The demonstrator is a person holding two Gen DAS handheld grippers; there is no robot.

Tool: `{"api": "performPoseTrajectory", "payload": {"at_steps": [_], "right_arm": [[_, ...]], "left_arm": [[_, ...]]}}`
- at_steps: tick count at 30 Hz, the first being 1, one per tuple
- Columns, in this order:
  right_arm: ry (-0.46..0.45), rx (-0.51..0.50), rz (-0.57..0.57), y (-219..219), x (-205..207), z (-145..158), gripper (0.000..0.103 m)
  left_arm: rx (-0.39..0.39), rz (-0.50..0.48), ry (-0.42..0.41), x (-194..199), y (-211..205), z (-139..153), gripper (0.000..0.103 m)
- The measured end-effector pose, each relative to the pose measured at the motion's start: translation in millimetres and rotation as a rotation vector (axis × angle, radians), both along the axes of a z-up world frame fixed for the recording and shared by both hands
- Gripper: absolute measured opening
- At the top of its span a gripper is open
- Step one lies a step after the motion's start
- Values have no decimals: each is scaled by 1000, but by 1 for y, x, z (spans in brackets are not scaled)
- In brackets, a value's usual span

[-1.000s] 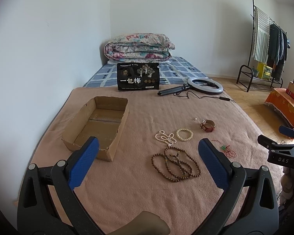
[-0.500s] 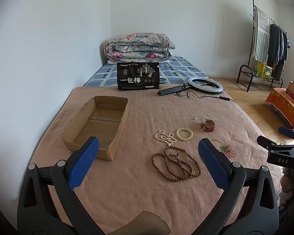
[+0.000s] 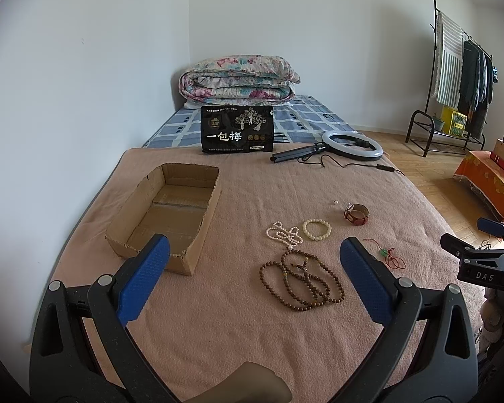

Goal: Organize jewelry

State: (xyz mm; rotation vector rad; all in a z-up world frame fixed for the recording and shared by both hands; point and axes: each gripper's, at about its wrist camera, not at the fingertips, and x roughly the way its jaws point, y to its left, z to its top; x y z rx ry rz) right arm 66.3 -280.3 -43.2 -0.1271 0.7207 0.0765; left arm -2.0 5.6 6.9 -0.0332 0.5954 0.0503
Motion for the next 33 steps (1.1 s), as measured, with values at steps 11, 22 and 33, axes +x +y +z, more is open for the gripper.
{"api": "performPoseTrajectory", "payload": {"at_steps": [11, 22, 33], "right_arm": [[10, 3, -5, 0, 2, -1, 103], [40, 6, -46, -14, 15, -10, 103], [145, 38, 7, -16, 36, -33, 103]], "left_arm": [[4, 8, 9, 1, 0, -6, 103], [5, 20, 74, 16, 10, -25, 103], [-43, -34, 209, 36, 10, -56, 103]]}}
